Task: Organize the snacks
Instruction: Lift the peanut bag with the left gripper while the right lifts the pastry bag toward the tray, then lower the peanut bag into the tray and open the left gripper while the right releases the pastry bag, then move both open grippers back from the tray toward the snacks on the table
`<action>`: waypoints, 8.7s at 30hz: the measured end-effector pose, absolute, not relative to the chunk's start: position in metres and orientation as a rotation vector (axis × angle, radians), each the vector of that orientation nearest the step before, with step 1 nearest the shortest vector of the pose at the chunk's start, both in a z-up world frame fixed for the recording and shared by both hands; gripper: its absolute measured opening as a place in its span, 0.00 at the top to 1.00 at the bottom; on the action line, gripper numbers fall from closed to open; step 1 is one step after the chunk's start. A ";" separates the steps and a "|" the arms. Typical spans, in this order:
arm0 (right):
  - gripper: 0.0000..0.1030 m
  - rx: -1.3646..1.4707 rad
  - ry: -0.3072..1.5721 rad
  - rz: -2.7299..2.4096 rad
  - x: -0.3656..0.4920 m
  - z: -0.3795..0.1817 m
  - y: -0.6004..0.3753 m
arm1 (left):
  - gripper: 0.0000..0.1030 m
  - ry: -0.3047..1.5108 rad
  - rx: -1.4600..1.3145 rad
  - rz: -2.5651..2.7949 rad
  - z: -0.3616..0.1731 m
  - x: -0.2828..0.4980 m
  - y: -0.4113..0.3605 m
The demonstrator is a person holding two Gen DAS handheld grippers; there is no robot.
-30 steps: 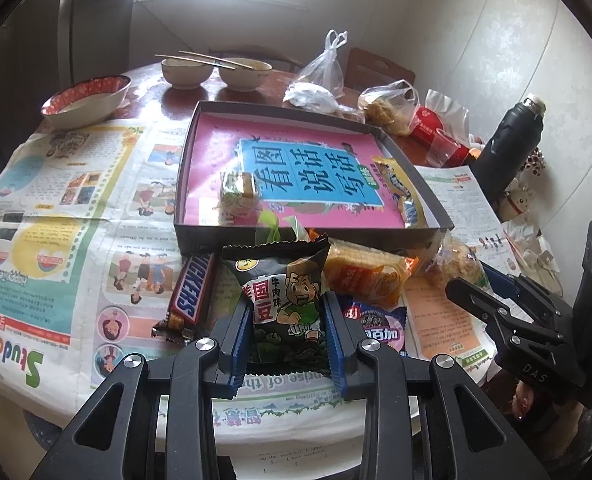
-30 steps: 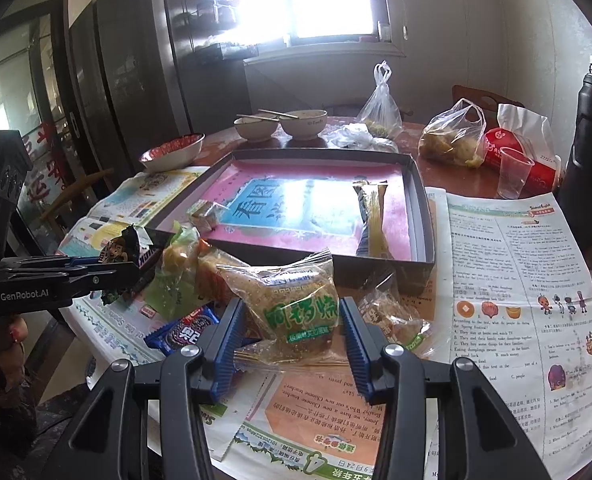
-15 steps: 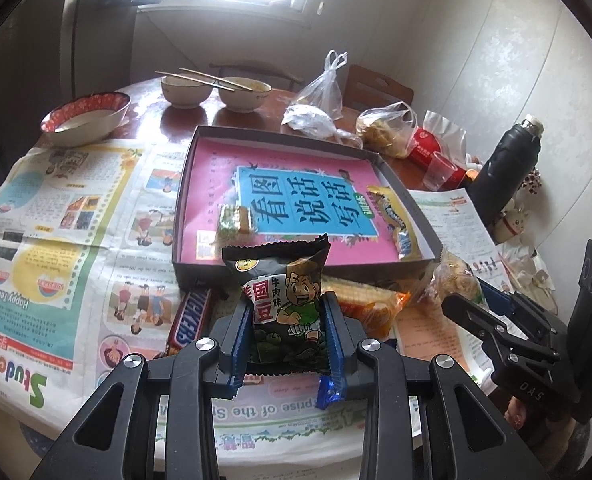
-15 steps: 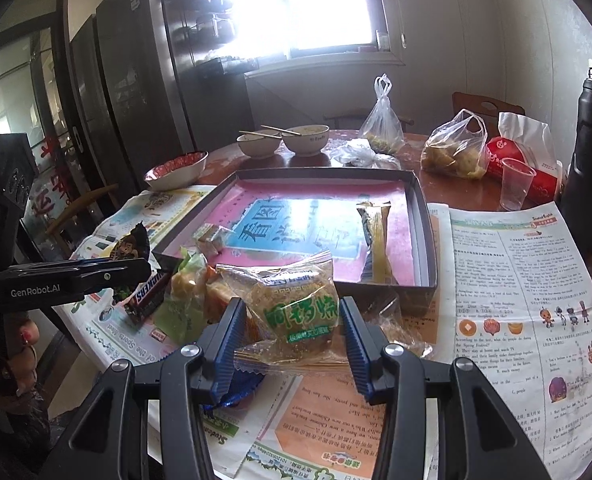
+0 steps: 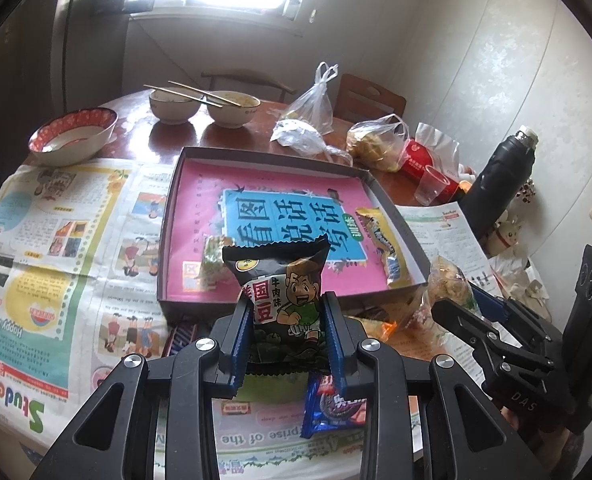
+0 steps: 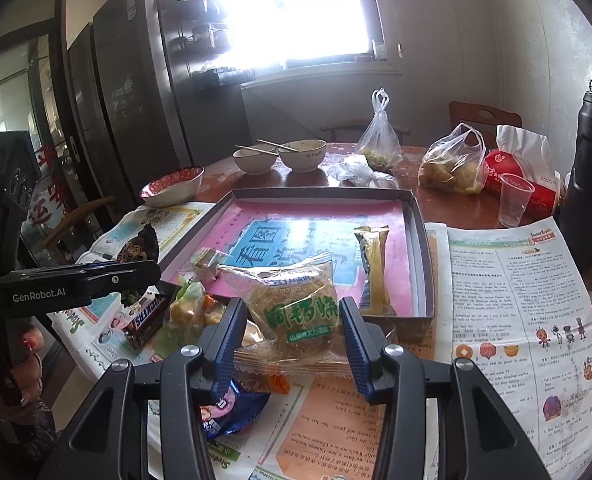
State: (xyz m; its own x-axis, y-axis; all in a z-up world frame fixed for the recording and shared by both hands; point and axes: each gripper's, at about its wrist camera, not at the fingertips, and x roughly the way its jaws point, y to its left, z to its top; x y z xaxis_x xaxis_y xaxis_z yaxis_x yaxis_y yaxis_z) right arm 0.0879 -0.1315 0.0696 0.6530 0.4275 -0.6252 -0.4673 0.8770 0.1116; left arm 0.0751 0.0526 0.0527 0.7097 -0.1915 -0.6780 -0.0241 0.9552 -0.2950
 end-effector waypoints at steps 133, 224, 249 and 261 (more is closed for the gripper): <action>0.52 -0.041 0.822 0.468 0.162 0.032 -0.113 | 0.66 0.936 -0.244 -0.098 0.002 0.176 0.034; 0.35 -0.046 0.643 0.430 0.116 0.090 -0.144 | 0.32 0.800 -0.263 -0.062 0.060 0.102 0.061; 0.27 -0.032 0.613 0.487 0.088 0.105 -0.148 | 0.32 0.805 -0.268 -0.036 0.064 0.077 0.075; 0.27 -0.064 0.650 0.534 0.072 0.090 -0.140 | 0.32 0.829 -0.261 -0.038 0.057 0.070 0.076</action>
